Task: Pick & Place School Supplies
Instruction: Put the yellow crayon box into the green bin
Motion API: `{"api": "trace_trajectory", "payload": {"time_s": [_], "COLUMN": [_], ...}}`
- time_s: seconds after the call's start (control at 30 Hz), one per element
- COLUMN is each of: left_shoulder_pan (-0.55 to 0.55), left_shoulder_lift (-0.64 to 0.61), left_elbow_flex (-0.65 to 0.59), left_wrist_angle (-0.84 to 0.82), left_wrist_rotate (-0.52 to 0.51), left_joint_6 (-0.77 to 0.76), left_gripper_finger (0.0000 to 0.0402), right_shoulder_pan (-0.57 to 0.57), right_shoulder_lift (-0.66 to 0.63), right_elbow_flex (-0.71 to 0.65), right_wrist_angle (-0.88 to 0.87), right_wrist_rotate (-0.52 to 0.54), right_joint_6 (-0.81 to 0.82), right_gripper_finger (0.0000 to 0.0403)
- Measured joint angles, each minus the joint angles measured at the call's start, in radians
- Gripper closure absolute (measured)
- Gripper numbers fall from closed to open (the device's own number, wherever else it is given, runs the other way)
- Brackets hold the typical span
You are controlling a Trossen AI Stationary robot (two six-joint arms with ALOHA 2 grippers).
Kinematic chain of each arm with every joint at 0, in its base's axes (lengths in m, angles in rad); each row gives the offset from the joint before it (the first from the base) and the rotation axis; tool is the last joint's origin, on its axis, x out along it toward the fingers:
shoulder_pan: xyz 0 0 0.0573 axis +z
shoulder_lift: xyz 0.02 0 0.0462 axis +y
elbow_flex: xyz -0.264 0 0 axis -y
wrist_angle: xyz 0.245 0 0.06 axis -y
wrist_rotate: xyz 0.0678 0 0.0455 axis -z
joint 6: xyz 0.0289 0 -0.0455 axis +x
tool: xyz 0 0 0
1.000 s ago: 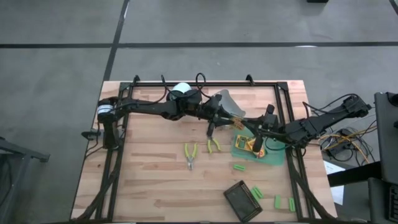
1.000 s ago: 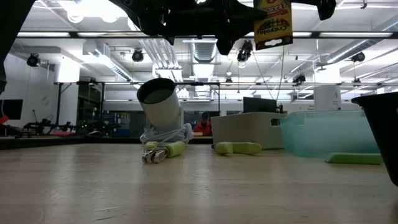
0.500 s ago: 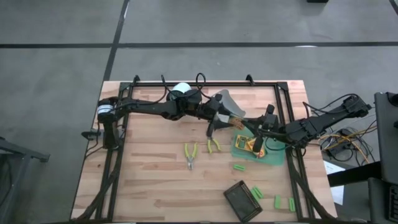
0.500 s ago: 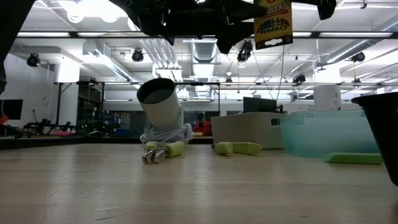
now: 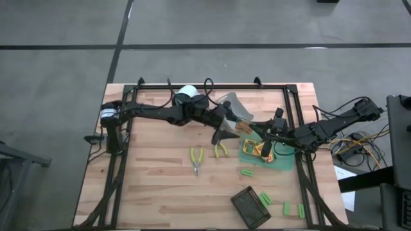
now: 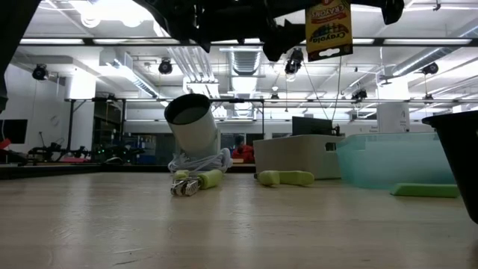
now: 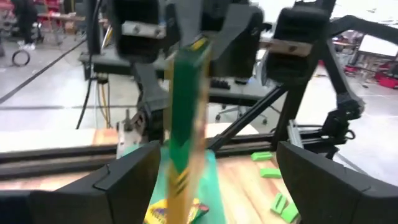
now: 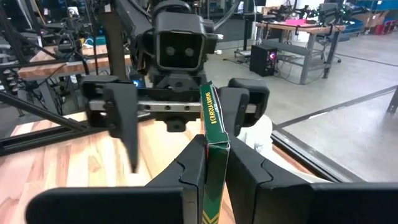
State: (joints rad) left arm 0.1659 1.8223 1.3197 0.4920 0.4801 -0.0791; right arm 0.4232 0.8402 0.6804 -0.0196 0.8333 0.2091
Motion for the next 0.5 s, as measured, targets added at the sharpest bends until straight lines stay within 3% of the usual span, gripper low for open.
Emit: {"api": "trace_trajectory", "payload": {"time_s": [0.27,0.5], "left_shoulder_pan": [0.06,0.094], "left_shoulder_lift": [-0.04,-0.113], "left_elbow_flex": [0.0,0.0], "left_wrist_angle": [-0.154,-0.292], "left_wrist_rotate": [-0.001,-0.002], "left_joint_6": [0.002,0.0], "left_gripper_finger": [0.0073,0.0073], "right_shoulder_pan": [0.005,0.006], "right_shoulder_lift": [0.0,-0.007], "right_elbow_flex": [0.0,0.019], "right_wrist_angle": [-0.002,-0.151], "right_wrist_rotate": [-0.002,-0.004], "right_joint_6": [0.02,0.224], "right_gripper_finger": [0.0364,0.0364]}}
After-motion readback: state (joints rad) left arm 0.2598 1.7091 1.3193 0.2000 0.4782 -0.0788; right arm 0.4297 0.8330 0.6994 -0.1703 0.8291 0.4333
